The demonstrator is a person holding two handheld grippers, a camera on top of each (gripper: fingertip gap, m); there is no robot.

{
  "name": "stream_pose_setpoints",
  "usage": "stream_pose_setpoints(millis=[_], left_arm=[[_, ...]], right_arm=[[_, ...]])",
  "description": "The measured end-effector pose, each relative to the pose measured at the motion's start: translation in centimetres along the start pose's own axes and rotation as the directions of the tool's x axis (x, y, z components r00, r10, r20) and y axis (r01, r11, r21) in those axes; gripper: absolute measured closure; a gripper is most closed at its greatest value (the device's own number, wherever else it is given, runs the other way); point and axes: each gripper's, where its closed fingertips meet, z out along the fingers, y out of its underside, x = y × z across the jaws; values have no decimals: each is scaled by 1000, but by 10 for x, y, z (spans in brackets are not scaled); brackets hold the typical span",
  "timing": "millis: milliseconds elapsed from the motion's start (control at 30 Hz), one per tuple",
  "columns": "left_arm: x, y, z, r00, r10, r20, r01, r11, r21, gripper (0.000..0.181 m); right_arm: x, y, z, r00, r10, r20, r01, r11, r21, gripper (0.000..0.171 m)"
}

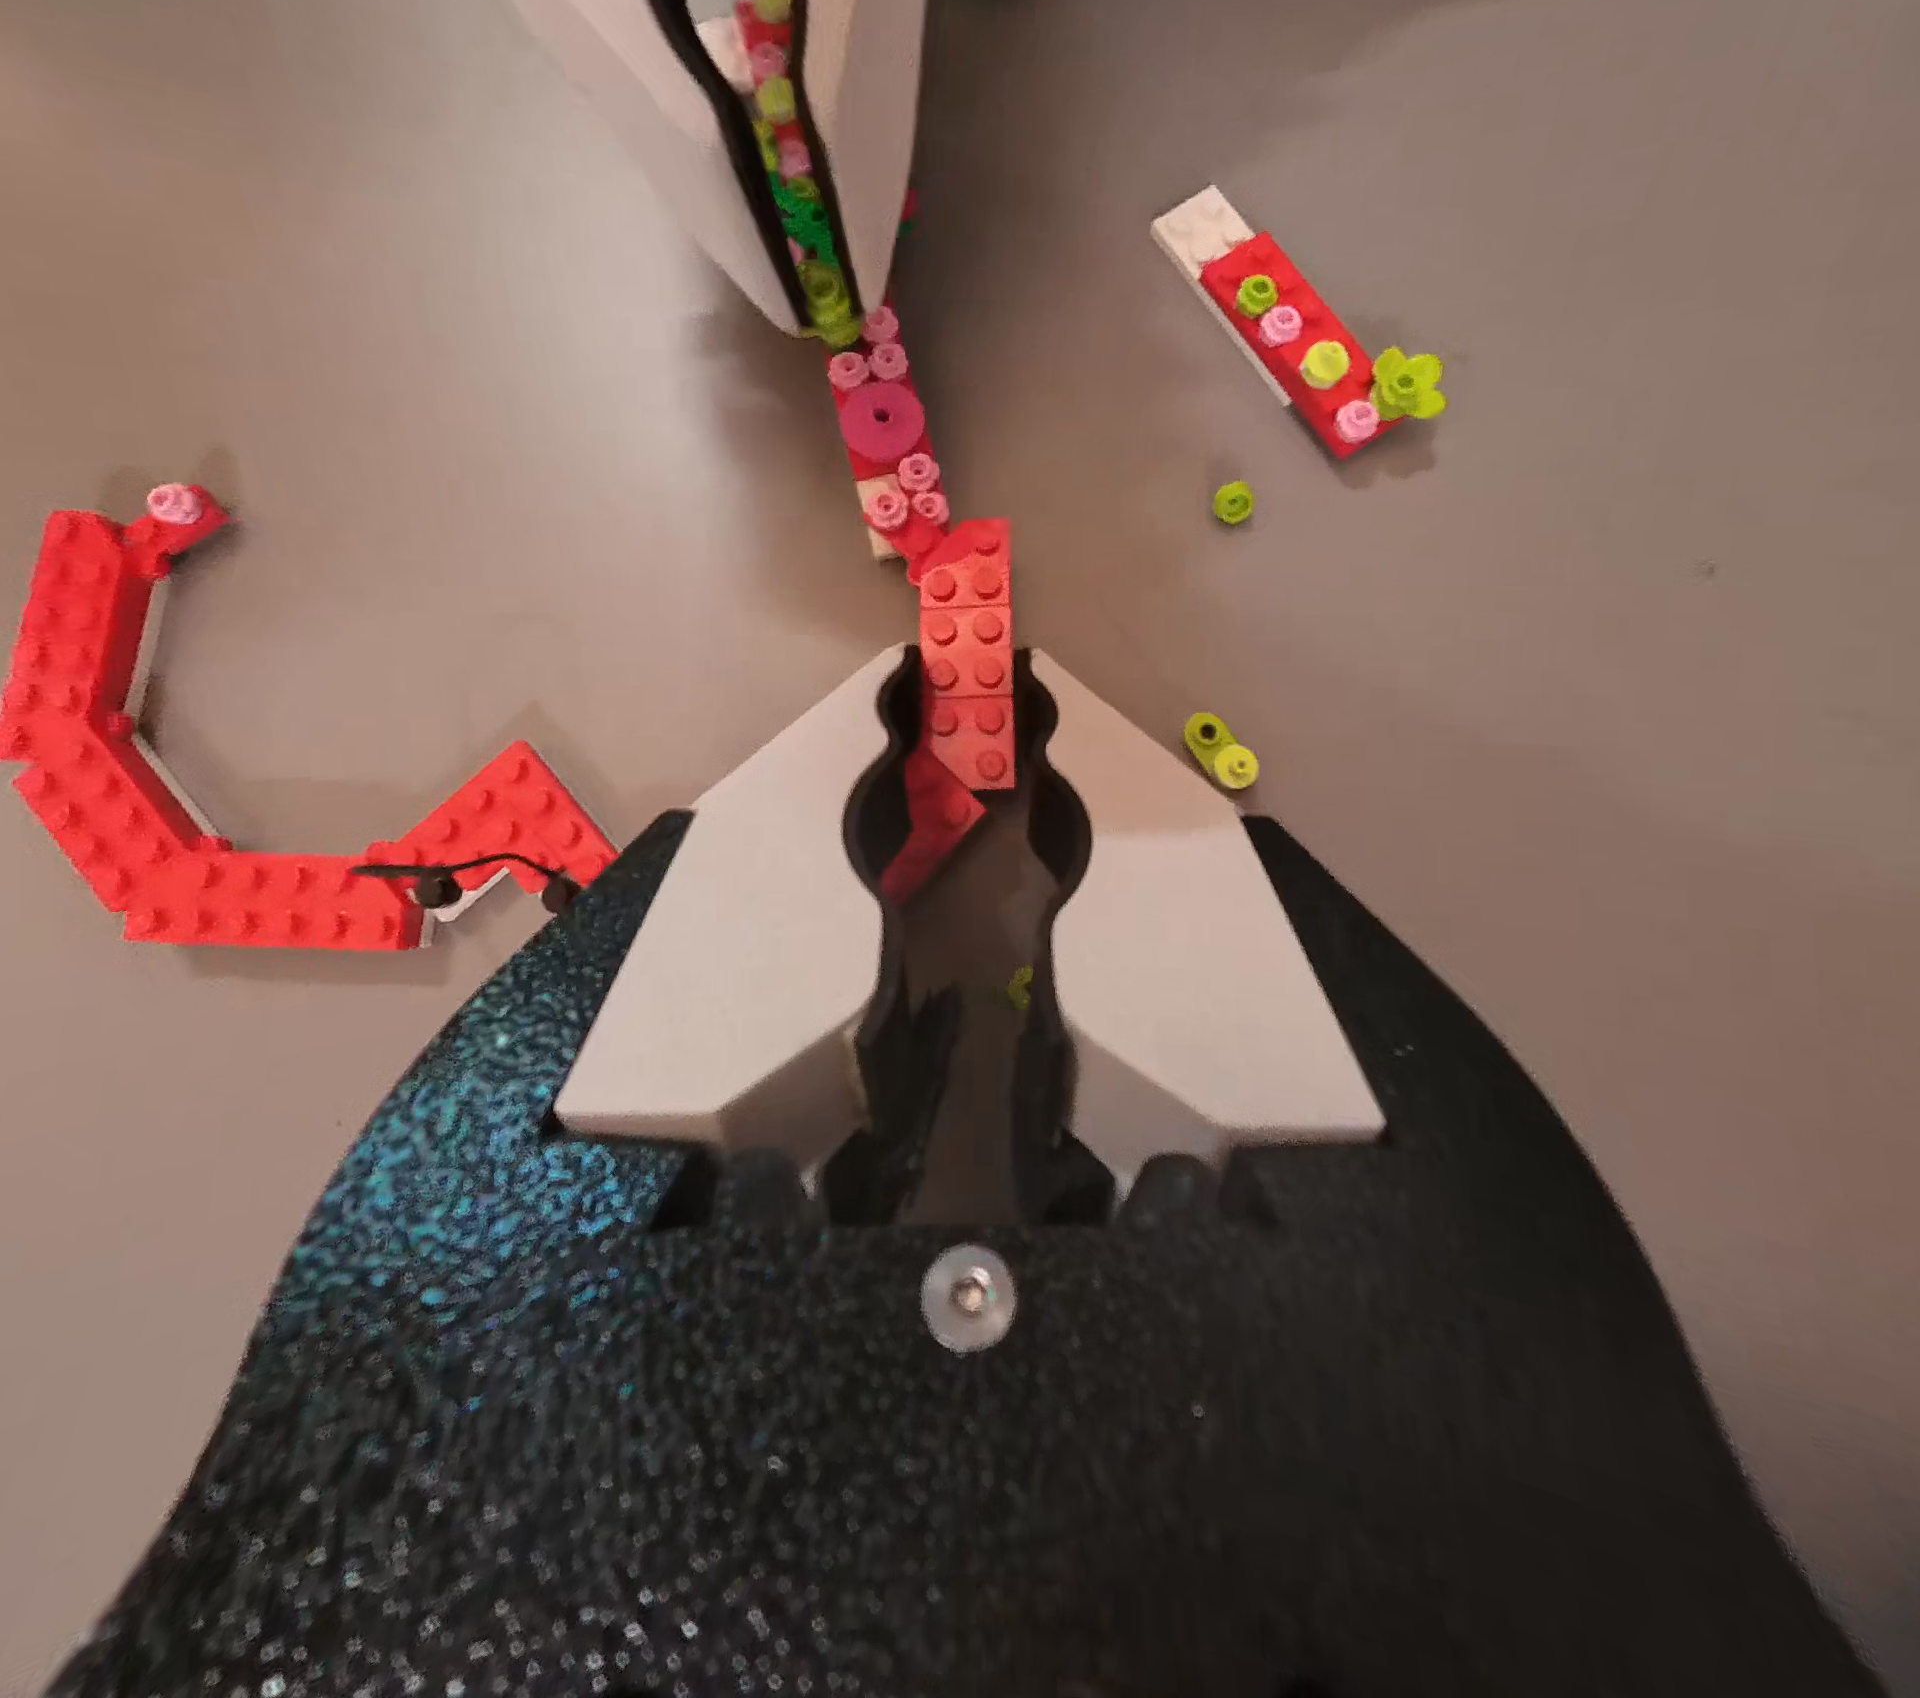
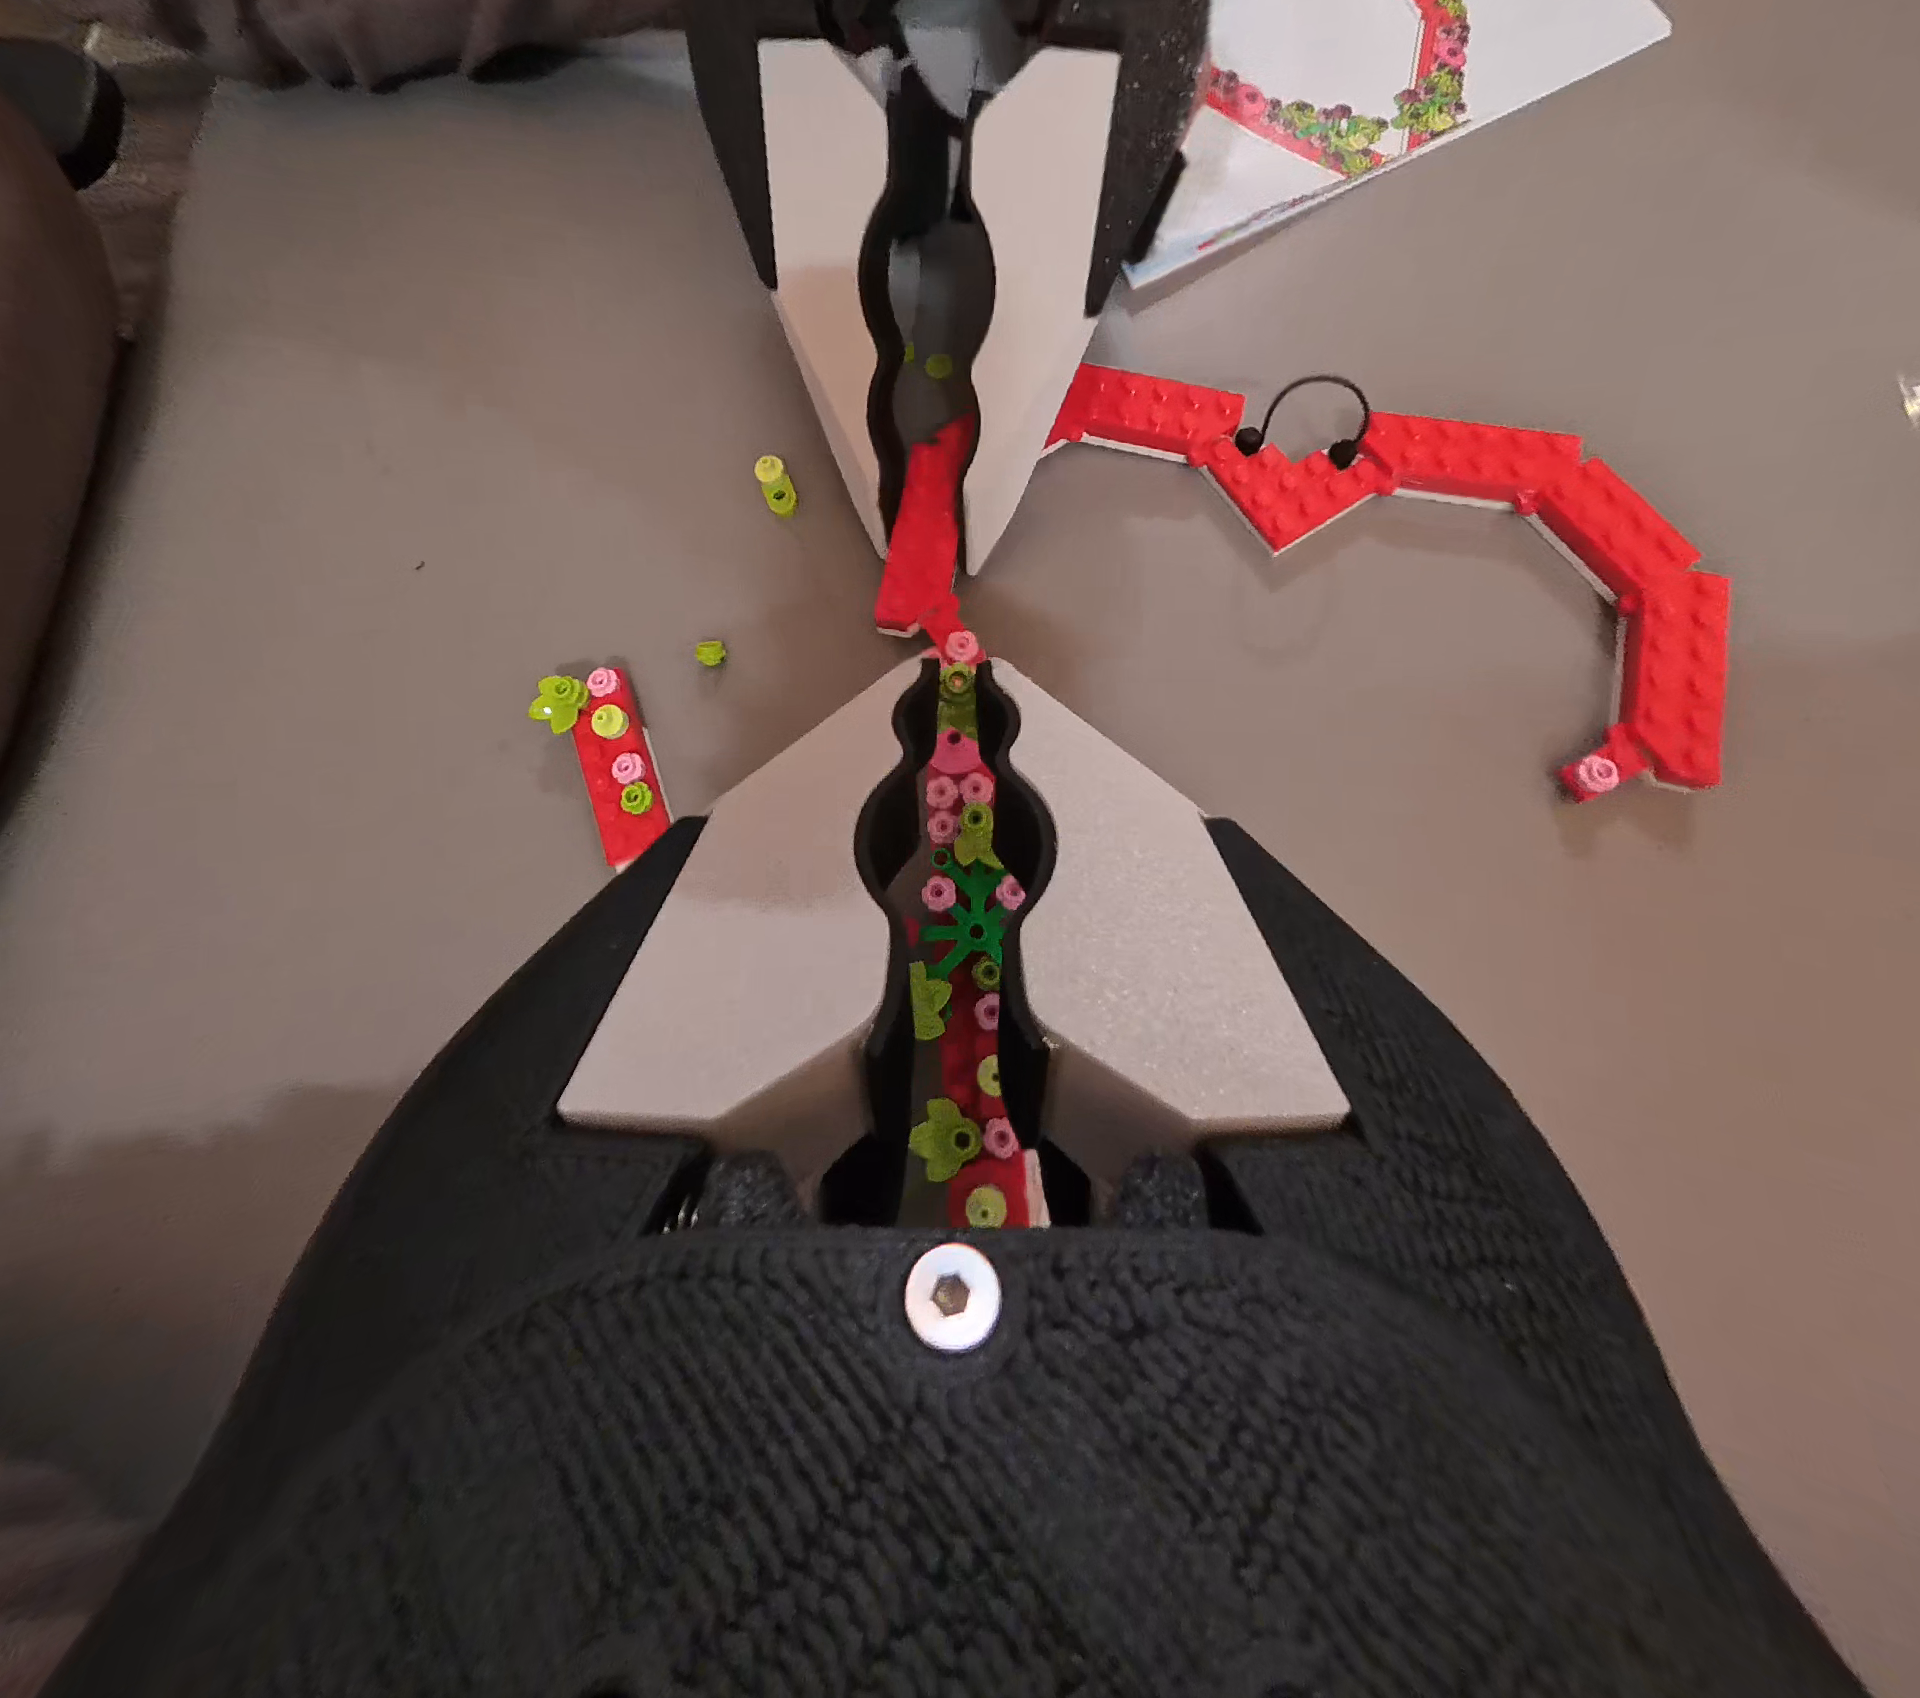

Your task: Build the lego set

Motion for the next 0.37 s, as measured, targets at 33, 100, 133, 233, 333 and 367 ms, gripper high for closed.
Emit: stream_pose_setpoints(millis=[33, 100, 133, 233, 333, 367], left_arm=[[0, 0, 1, 1000, 16, -23, -17, 1000, -10, 166], [-1, 0, 1, 997, 40, -60, -42, 999, -30, 166], [-1, 0, 1, 996, 46, -82, -49, 998, -39, 166], [-2, -3, 0, 989, 57, -138, -63, 997, -42, 166], [0, -5, 1, 981, 74, -179, -84, 995, -46, 166], [-1, -4, 1, 980, 79, -185, -90, 994, -54, 166]], right_arm=[[0, 2, 1, 1000, 1, 0, -1, 1000, -12, 166], [0, 5, 2, 1000, 0, -2, 0, 1000, -29, 166], [1, 6, 3, 1000, 0, -2, 0, 999, -32, 166], [4, 4, 4, 1000, 1, -11, -1, 1000, -16, 166], [7, 4, 11, 1000, 4, -10, -4, 1000, -8, 166], [7, 6, 15, 1000, 5, -7, -6, 1000, -20, 166]])
